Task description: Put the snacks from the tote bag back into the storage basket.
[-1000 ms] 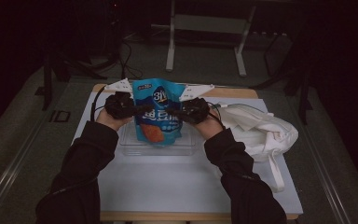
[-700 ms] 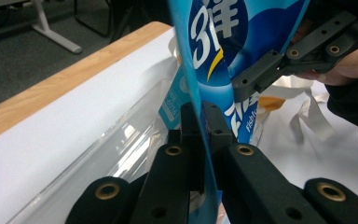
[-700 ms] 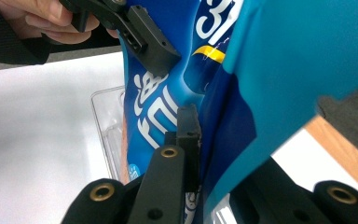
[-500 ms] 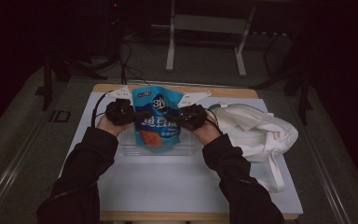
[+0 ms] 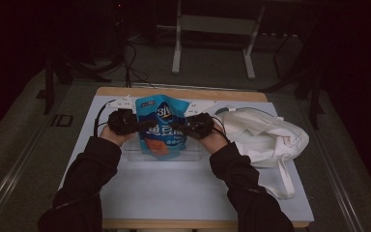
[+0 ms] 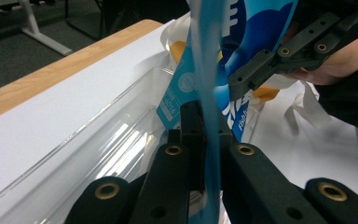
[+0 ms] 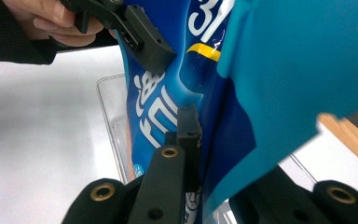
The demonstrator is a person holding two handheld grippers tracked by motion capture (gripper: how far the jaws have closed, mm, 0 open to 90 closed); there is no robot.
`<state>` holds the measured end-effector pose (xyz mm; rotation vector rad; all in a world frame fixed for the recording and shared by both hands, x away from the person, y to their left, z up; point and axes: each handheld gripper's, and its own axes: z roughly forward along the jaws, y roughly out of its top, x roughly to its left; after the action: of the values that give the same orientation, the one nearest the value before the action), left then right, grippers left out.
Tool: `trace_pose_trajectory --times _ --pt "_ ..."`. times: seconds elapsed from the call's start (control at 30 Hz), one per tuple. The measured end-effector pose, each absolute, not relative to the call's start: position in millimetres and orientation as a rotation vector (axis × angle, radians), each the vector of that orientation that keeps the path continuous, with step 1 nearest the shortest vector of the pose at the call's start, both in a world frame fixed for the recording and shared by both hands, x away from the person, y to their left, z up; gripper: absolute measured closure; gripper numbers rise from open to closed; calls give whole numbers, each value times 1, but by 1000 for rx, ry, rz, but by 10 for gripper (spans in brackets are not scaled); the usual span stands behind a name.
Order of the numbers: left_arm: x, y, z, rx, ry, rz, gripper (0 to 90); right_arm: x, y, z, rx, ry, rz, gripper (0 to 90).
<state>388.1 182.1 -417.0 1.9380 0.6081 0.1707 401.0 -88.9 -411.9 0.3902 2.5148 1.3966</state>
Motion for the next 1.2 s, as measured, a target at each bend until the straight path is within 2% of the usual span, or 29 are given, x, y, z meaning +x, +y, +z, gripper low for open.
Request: trace_pose_trajectory --times 0.2,0.53,0.67,0.73,0.8,0.87,1.0,1.07,1.1,1.17,1.2 --pt "378 181 -419 1936 580 230 891 397 -91 -415 367 2502 1415 857" --pt "378 181 -421 1907 588 232 880 398 -96 -418 395 2485 1465 837" --pt "377 181 -422 1895 599 229 865 399 -97 -419 413 2473 1484 804" --pt "377 180 -422 1894 600 228 846 399 -99 -419 421 2467 1497 755" --pt "377 179 -421 1899 606 237 773 400 -100 -419 432 2471 1526 711" --pt "377 178 -419 1895 607 229 738 400 -101 -417 433 2470 1532 633" --pt "374 179 -416 1859 637 235 587 399 -103 -412 449 2469 1546 476" --pt "372 181 -416 1835 671 250 434 398 -105 -410 457 2463 1541 424" --pt "372 181 -416 1835 671 250 417 398 -106 -409 466 2463 1534 393" --pt "368 183 -414 1825 687 268 320 399 -109 -407 481 2463 1554 362" --pt "368 183 -413 1825 687 271 299 399 -111 -406 487 2457 1559 314"
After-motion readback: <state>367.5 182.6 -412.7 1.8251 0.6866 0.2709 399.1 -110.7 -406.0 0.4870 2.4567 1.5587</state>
